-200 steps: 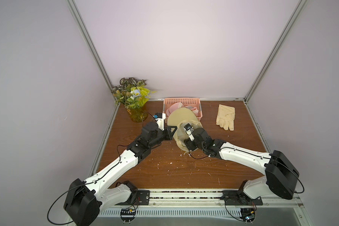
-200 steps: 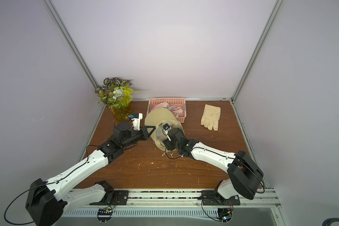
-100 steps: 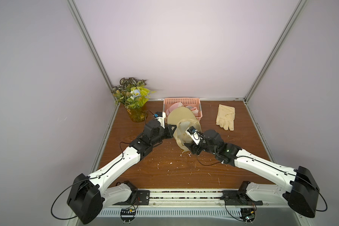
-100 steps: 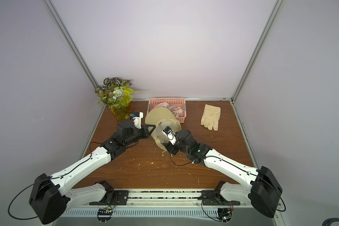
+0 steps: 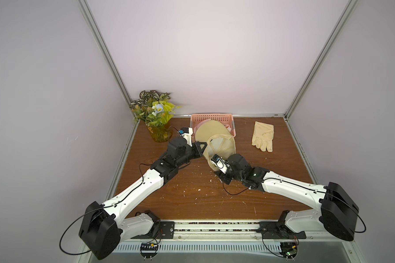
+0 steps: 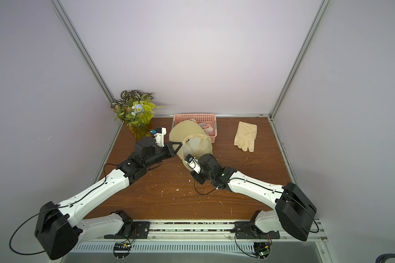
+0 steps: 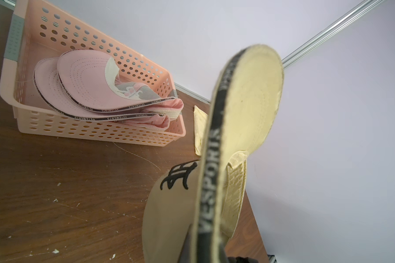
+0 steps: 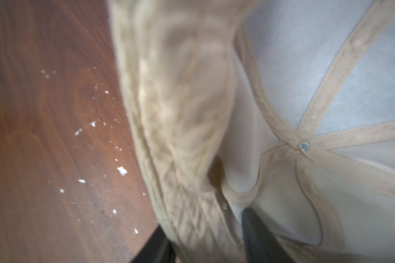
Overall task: Turn the baseball cap inside out
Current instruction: Turn over the baseball cap.
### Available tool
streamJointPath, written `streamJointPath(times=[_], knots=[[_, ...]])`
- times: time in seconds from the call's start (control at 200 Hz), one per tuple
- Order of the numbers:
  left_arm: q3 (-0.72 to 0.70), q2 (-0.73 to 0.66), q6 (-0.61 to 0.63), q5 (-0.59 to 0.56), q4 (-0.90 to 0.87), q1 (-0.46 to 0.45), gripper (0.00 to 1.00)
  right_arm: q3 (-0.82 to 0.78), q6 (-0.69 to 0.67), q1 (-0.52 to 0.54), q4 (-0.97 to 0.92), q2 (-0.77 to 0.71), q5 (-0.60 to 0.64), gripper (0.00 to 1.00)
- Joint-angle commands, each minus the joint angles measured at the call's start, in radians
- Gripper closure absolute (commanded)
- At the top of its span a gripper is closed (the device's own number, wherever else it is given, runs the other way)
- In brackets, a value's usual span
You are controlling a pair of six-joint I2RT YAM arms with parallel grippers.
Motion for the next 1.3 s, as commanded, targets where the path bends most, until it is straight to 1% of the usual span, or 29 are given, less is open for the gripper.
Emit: streamJointPath(times=[0.0,0.025,0.055,0.125,0.235,0.385,0.43,0.5,0.555,0.615,0.63,0.671,0.746,0.766,0.861,0.996,1.081,1.176,1.291], knots=[[0.020,-0.001,-0.004,0.015,0.048,-0.007,1.00,0.038,-0.018,0.006,0.017,-0.001,0.021,0.78],[0.021,0.000,0.002,0.012,0.049,-0.007,1.00,0.039,-0.018,0.006,0.008,-0.002,0.013,0.84],[0.021,0.000,0.016,0.005,0.053,-0.005,1.00,0.042,-0.020,0.006,-0.006,-0.003,-0.004,0.89],[0.032,0.003,0.079,-0.008,0.056,-0.006,1.00,0.049,-0.027,0.006,-0.048,-0.008,-0.055,0.93],[0.072,0.024,0.189,-0.066,0.034,-0.006,1.00,0.062,-0.042,0.006,-0.135,-0.012,-0.159,0.93],[0.114,0.062,0.337,-0.076,0.042,-0.006,1.00,0.090,-0.056,0.007,-0.228,-0.016,-0.286,0.93],[0.121,0.072,0.375,-0.075,0.038,-0.007,1.00,0.094,-0.056,0.006,-0.235,-0.021,-0.300,0.91],[0.124,0.077,0.418,-0.072,0.035,-0.007,1.00,0.093,-0.055,0.006,-0.226,-0.037,-0.290,0.90],[0.119,0.073,0.431,-0.059,0.035,-0.008,1.00,0.086,-0.046,0.006,-0.205,-0.053,-0.249,0.83],[0.109,0.064,0.438,-0.039,0.036,-0.007,1.00,0.082,-0.033,0.006,-0.183,-0.073,-0.196,0.79],[0.106,0.062,0.439,-0.032,0.037,-0.008,1.00,0.081,-0.030,0.006,-0.178,-0.080,-0.183,0.75],[0.098,0.054,0.440,-0.011,0.040,-0.007,1.00,0.078,-0.014,0.006,-0.159,-0.095,-0.126,0.60],[0.084,0.041,0.433,0.022,0.042,-0.007,1.00,0.068,0.021,0.004,-0.114,-0.132,-0.037,0.46],[0.082,0.038,0.429,0.027,0.040,-0.007,1.00,0.063,0.028,0.004,-0.099,-0.141,-0.016,0.43],[0.068,0.034,0.408,0.058,0.036,-0.008,1.00,0.054,0.061,0.004,-0.027,-0.171,0.054,0.41],[0.045,0.033,0.363,0.104,0.056,-0.008,1.00,0.073,0.105,0.004,0.046,-0.160,0.135,0.44],[0.038,0.032,0.327,0.121,0.065,-0.008,1.00,0.102,0.130,0.005,0.060,-0.116,0.225,0.46],[0.041,0.030,0.289,0.123,0.063,-0.008,1.00,0.151,0.139,0.004,0.044,-0.044,0.288,0.48],[0.046,0.023,0.248,0.106,0.056,-0.008,1.00,0.202,0.187,0.004,-0.013,0.048,0.443,0.46]])
